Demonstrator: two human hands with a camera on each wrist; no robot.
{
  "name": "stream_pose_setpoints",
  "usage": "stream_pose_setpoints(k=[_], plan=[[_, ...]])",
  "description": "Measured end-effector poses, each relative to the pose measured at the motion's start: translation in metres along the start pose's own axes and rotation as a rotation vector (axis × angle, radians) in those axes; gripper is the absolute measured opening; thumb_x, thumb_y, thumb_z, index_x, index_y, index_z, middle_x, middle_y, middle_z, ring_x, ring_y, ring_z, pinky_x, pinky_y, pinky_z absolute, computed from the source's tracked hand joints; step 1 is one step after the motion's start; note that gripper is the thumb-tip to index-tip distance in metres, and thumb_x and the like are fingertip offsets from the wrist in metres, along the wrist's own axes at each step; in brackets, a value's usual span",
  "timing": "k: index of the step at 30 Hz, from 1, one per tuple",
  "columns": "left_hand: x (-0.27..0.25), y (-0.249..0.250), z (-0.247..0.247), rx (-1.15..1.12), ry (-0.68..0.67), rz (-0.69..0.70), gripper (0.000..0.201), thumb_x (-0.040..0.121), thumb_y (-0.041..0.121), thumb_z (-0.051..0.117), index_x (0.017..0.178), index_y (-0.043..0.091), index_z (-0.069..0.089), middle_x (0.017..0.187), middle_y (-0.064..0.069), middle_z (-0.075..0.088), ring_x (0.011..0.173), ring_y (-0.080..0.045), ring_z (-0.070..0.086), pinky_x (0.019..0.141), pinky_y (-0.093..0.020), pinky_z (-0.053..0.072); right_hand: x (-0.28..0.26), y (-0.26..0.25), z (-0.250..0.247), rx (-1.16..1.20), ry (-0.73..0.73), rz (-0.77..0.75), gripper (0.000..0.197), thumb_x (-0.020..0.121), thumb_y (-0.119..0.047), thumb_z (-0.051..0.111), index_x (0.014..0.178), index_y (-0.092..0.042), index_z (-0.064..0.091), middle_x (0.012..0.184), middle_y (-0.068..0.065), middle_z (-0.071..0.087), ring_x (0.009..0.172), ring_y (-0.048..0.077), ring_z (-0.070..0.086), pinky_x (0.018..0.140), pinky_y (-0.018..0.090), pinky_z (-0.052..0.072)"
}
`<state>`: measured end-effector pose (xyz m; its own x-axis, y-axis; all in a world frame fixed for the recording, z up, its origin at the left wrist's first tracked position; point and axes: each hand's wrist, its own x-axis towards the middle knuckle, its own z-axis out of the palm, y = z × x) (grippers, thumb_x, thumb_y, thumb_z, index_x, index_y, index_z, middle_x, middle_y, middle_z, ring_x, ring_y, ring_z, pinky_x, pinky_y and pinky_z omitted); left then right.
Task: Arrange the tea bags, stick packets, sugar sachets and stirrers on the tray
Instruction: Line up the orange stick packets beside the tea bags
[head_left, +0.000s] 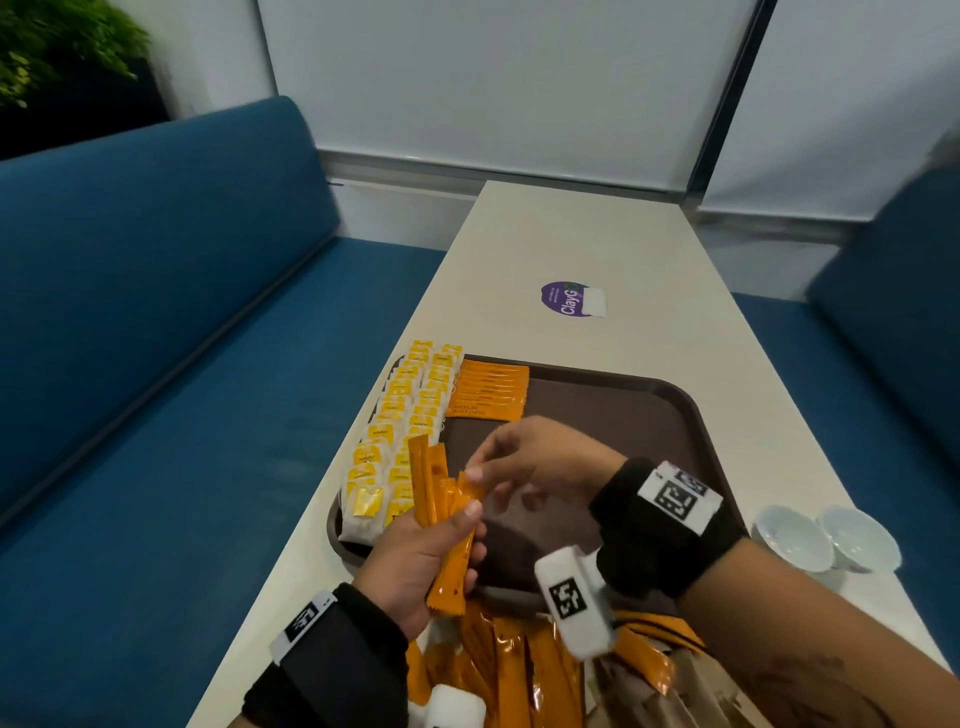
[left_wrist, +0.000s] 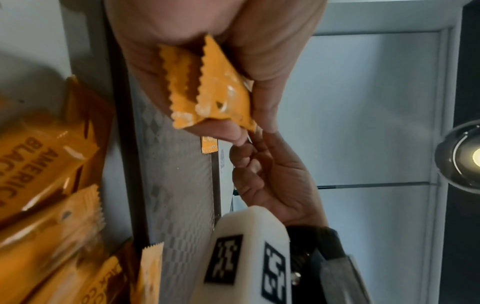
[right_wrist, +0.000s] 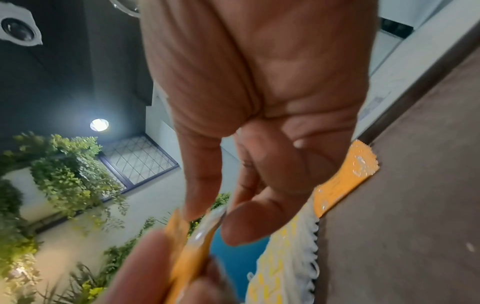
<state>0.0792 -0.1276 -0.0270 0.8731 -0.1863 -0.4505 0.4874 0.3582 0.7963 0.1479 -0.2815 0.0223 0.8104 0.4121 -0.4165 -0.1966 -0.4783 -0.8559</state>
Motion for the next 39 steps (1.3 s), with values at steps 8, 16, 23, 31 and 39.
stream_pose_setpoints(k=[8,16,23,31,39], plan=[[-0.012,-0.001,-0.001,0.043,-0.087,-0.039,0.040,0.077,0.035,0.060,0.102,0.004,0.063,0.074,-0.008,0.068,0.056,-0.014,0.063,0.042,-0.023,0.048,-0.031,0.022,0.001,0.257,0.005,-0.187,0.014,0.082,0.006,0.064,0.080,-0.007,0.062,0.074,0.009,0.066,0.060,0.013,0.064,0.043,0.017,0.040],[-0.019,0.001,0.000,0.178,-0.041,0.053,0.013,0.080,0.009,0.066,0.088,0.012,0.056,0.063,-0.003,0.061,0.063,-0.019,0.059,0.053,-0.030,0.048,-0.039,0.032,-0.002,0.261,0.149,-0.310,0.014,0.085,0.013,0.057,0.082,-0.001,0.061,0.085,0.007,0.070,0.066,0.013,0.068,0.043,0.019,0.047],[-0.014,0.002,0.008,0.130,0.089,0.162,0.013,0.083,0.002,0.064,0.082,0.010,0.053,0.072,-0.011,0.063,0.072,-0.027,0.063,0.064,-0.038,0.053,-0.042,0.036,0.021,0.323,0.135,-0.113,0.033,0.077,-0.031,0.069,0.098,-0.009,0.056,0.082,0.008,0.066,0.069,0.020,0.064,0.041,0.020,0.041],[-0.006,0.007,0.005,0.220,0.063,0.161,0.014,0.080,0.004,0.068,0.082,0.009,0.055,0.075,-0.013,0.064,0.070,-0.024,0.065,0.057,-0.031,0.051,-0.035,0.037,0.036,0.365,0.214,-0.096,0.041,0.075,-0.034,0.072,0.105,-0.011,0.057,0.084,0.004,0.068,0.068,0.017,0.064,0.064,0.037,0.047],[0.002,0.013,-0.006,0.457,0.054,0.113,0.016,0.081,0.017,0.070,0.087,0.013,0.056,0.071,-0.005,0.060,0.065,-0.017,0.059,0.053,-0.025,0.048,-0.025,0.021,-0.018,0.041,0.116,-0.024,0.011,0.080,-0.005,0.072,0.081,-0.015,0.068,0.070,0.004,0.061,0.044,0.004,0.042,0.040,0.015,0.031]])
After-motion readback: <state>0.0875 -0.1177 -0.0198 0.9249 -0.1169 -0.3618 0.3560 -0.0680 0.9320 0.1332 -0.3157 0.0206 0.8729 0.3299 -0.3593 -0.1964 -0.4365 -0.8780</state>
